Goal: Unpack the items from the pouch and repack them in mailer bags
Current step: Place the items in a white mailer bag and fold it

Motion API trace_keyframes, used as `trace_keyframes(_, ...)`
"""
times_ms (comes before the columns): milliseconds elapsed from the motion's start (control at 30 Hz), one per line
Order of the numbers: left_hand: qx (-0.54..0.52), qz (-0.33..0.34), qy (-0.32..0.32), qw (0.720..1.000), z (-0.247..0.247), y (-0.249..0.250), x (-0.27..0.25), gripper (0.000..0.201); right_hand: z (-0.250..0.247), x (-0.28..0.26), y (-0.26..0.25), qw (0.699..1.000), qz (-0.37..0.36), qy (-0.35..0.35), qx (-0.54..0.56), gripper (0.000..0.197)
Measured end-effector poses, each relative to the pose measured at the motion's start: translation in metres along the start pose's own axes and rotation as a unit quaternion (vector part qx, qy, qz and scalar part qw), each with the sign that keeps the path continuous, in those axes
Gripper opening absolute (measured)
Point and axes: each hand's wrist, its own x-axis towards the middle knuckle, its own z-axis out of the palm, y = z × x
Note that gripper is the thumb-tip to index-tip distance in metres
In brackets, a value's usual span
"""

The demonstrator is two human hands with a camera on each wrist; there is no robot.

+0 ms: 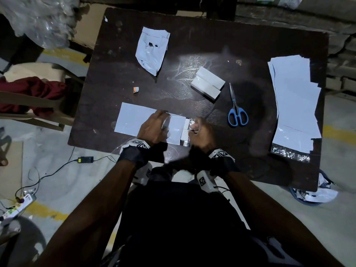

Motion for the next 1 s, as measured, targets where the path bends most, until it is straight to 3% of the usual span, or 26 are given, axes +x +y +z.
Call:
trace_keyframes(167, 0.039, 0.016, -0.040, 0.998, -0.004, -0.003, 0.009, 0.053, -0.002, 0.006, 0.004, 0.998, -0.018, -0.059, -0.013, 0.062)
trace_keyframes(367, 0.072, 0.023, -0.077, 0.994, -0.011, 0.001, 0.018, 0.065, -0.001, 0.003, 0.004, 0.996, -0.051, -0.052, -0.043, 0.084)
trace_keyframes(600, 0.165, 0.061, -0.149, 0.973, -0.015, 0.009, 0.037, 0.074, -0.006, -0.007, 0.012, 0.995, -0.083, -0.050, -0.011, 0.070)
trace_keyframes(733, 0.195, 0.062, -0.184, 0.961, -0.015, 0.014, 0.046, 0.070, -0.007, -0.008, 0.020, 0.996, -0.008, -0.065, 0.066, 0.064)
trace_keyframes(900, 0.091, 0.053, -0.217, 0.970, -0.021, 0.015, 0.049, 0.060, -0.020, -0.007, 0.030, 0.995, 0.004, -0.058, 0.076, 0.056)
trace_keyframes(1000, -0.051, 0.051, -0.206, 0.976, -0.024, 0.009, 0.049, 0.054, -0.026, -0.004, 0.027, 0.980, 0.058, -0.052, 0.183, 0.073)
